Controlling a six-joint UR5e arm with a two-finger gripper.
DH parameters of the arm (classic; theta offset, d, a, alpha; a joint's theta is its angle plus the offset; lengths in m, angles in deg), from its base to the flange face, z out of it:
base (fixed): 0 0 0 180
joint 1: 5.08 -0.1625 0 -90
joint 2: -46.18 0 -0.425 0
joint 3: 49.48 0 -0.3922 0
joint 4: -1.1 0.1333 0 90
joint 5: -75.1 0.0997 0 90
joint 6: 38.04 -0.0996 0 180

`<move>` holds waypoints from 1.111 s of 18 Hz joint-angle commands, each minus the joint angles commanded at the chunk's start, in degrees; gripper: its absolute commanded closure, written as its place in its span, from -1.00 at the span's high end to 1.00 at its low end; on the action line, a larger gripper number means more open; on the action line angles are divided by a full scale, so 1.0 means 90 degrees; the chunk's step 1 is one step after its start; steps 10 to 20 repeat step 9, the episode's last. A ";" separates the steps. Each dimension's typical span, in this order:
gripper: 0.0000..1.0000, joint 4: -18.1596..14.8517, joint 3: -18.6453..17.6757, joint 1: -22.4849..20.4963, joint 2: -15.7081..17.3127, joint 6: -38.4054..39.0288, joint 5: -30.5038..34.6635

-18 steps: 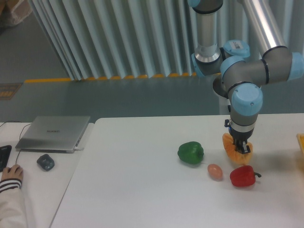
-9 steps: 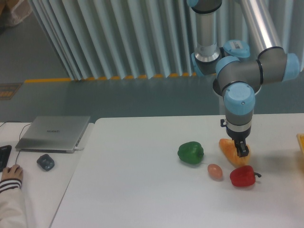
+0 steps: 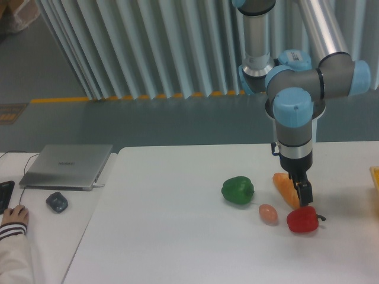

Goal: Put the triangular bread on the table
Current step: 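Lift the open gripper up away from the bread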

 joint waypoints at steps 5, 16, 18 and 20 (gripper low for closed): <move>1.00 0.0079 0.0118 0.0019 -0.0049 0.0049 0.0000; 1.00 0.0089 0.0108 0.0000 -0.0010 -0.0010 -0.0029; 1.00 0.0089 0.0108 0.0000 -0.0010 -0.0010 -0.0029; 1.00 0.0089 0.0108 0.0000 -0.0010 -0.0010 -0.0029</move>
